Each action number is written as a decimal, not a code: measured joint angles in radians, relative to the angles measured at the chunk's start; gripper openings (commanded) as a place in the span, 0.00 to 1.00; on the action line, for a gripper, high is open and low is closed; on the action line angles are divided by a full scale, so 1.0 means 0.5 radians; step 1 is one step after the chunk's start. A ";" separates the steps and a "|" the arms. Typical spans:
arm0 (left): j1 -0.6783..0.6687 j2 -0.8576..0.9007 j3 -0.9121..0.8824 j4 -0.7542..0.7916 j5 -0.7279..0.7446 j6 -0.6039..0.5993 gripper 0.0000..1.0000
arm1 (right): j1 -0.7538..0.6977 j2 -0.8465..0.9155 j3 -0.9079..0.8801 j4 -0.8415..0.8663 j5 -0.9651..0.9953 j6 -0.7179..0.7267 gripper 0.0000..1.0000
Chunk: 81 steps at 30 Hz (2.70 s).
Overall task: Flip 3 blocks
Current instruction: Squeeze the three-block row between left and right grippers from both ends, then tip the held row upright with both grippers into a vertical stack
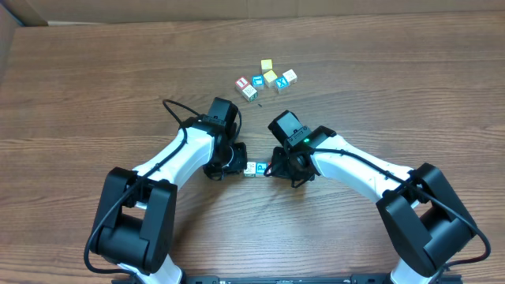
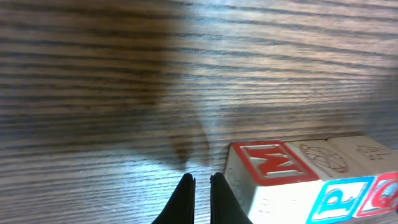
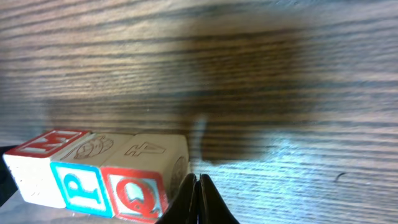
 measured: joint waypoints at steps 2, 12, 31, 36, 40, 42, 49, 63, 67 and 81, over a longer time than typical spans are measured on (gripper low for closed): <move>0.000 0.000 0.000 0.013 0.000 -0.001 0.04 | 0.000 0.000 0.000 0.003 0.005 0.001 0.04; 0.000 0.000 0.000 0.048 0.000 -0.001 0.04 | 0.000 0.000 0.000 0.041 0.021 0.000 0.04; 0.000 0.000 0.000 0.085 0.000 -0.008 0.04 | 0.000 0.000 0.000 0.043 -0.027 0.114 0.04; 0.000 0.000 0.000 0.086 0.000 -0.010 0.04 | 0.000 0.000 0.000 0.042 -0.043 0.163 0.04; 0.000 0.000 0.000 0.120 0.000 -0.014 0.04 | 0.000 0.000 0.000 0.034 -0.065 0.217 0.04; 0.000 0.000 0.000 0.133 0.000 -0.016 0.04 | 0.000 0.000 0.000 0.031 -0.074 0.230 0.04; 0.000 0.000 0.000 0.177 -0.002 -0.016 0.04 | 0.000 0.000 0.000 0.029 -0.090 0.311 0.04; 0.001 0.000 0.000 0.301 -0.008 -0.016 0.04 | 0.008 0.000 0.000 0.018 -0.141 0.676 0.04; 0.001 0.000 0.000 0.338 -0.018 -0.016 0.04 | 0.046 0.000 0.000 0.014 -0.143 0.864 0.04; 0.002 0.000 0.000 0.423 -0.029 -0.016 0.04 | 0.288 0.000 0.000 0.031 -0.203 1.599 0.22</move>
